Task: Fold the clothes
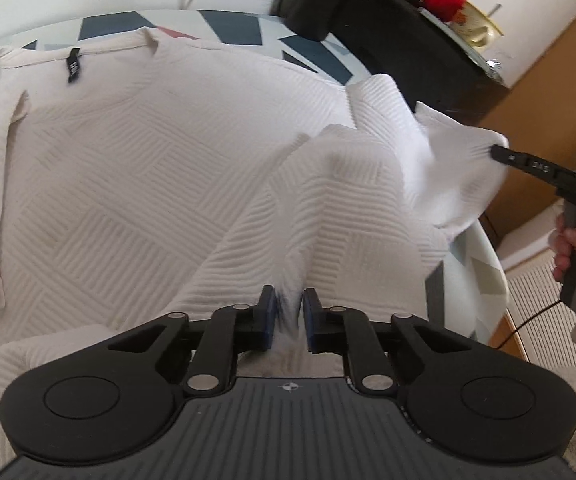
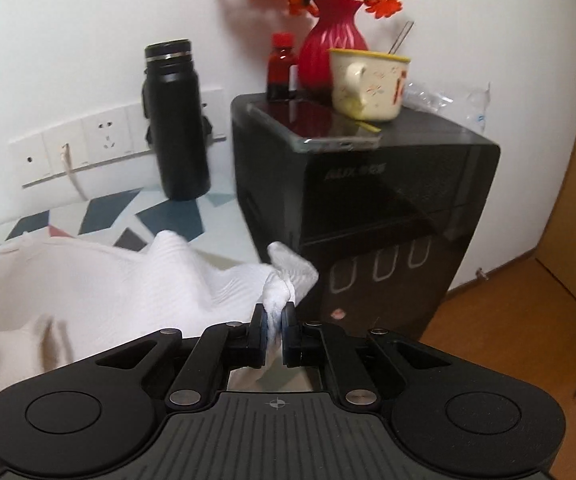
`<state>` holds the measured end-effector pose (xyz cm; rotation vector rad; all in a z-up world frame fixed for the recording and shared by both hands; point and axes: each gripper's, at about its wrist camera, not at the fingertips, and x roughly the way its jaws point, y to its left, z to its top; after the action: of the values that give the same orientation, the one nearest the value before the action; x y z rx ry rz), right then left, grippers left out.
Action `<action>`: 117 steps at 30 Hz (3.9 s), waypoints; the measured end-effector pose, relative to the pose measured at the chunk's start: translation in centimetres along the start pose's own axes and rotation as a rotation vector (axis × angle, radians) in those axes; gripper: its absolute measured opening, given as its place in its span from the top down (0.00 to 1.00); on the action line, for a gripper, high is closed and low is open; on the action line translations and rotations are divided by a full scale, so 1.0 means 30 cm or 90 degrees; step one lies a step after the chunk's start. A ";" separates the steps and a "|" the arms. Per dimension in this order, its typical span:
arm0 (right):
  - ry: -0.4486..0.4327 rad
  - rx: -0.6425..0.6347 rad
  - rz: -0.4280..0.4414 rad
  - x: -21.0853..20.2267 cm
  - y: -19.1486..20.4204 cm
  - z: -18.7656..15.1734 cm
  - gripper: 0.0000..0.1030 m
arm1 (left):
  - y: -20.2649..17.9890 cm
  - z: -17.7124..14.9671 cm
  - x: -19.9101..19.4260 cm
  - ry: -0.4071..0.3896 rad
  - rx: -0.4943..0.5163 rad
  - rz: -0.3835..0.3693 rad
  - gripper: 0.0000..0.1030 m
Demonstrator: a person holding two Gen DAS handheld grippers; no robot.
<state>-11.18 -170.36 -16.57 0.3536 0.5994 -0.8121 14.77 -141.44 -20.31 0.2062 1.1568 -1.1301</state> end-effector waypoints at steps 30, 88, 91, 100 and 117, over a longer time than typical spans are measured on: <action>0.084 0.100 0.039 -0.036 0.180 -0.036 0.93 | -0.070 0.107 0.008 0.105 0.201 -0.285 0.92; 0.163 0.211 0.088 0.056 0.209 -0.223 0.82 | 0.100 -0.003 0.080 0.052 0.089 0.220 0.00; 0.154 0.237 0.101 0.048 0.199 -0.210 0.82 | 0.108 0.000 0.075 0.053 0.083 0.211 0.00; 0.123 0.240 0.122 0.038 0.224 -0.157 0.85 | 0.202 0.089 -0.065 -0.031 0.004 0.214 0.05; 0.135 0.157 0.058 0.018 0.262 -0.179 0.67 | 0.417 0.043 -0.162 -0.073 -0.118 0.231 0.13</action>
<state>-6.83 -162.86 -20.54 0.6950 0.6772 -0.7682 25.63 -133.45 -20.77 0.1950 1.0636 -0.7033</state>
